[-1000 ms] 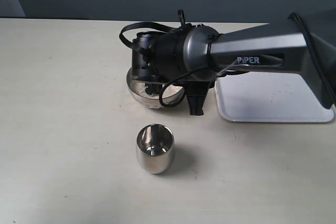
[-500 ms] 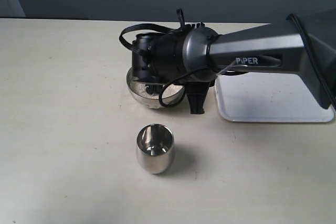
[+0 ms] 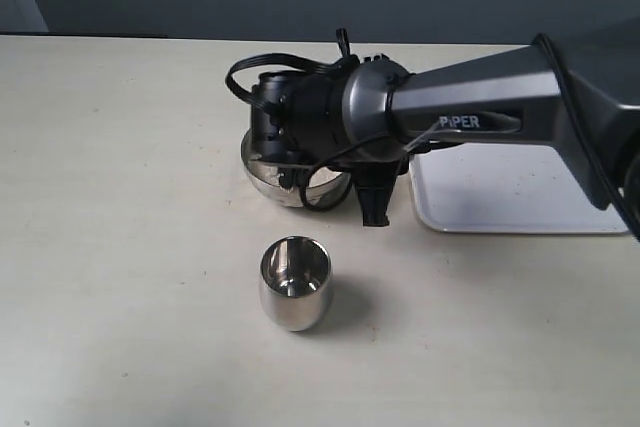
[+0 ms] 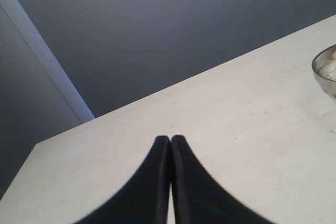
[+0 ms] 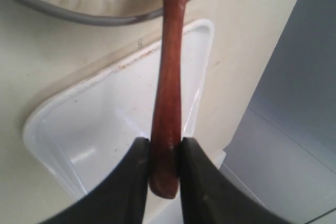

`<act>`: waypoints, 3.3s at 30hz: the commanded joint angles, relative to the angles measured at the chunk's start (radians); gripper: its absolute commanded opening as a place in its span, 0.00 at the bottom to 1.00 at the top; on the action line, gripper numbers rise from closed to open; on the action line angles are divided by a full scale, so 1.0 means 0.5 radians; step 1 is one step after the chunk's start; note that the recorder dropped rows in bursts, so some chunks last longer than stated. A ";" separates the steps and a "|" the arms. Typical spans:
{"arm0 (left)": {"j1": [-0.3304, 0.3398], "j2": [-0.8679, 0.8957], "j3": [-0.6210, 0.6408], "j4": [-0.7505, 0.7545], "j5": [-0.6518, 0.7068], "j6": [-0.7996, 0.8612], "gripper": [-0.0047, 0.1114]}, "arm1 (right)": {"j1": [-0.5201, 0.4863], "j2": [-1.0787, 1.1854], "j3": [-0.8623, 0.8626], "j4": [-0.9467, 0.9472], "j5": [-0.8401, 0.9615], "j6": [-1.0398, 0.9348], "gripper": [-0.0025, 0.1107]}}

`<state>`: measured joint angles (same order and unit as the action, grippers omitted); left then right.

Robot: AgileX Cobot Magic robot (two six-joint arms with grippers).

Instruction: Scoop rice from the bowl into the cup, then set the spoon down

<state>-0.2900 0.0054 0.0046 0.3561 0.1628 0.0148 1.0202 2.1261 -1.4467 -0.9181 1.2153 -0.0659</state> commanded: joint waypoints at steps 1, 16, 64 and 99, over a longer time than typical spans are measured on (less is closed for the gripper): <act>-0.001 -0.011 -0.009 0.000 -0.011 -0.014 0.04 | -0.006 0.028 -0.009 0.012 0.012 -0.009 0.01; -0.001 -0.011 -0.009 0.000 -0.011 -0.014 0.04 | 0.031 0.024 -0.009 0.142 0.012 -0.075 0.01; -0.010 -0.011 -0.009 0.000 -0.011 -0.014 0.04 | 0.033 0.195 -0.009 -0.484 0.012 -0.129 0.01; -0.024 -0.011 -0.009 0.000 -0.003 -0.014 0.04 | -0.105 0.176 -0.187 0.019 0.012 -0.412 0.01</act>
<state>-0.2944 0.0054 0.0046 0.3561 0.1628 0.0148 0.9764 2.2300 -1.5279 -0.9185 1.2217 -0.2620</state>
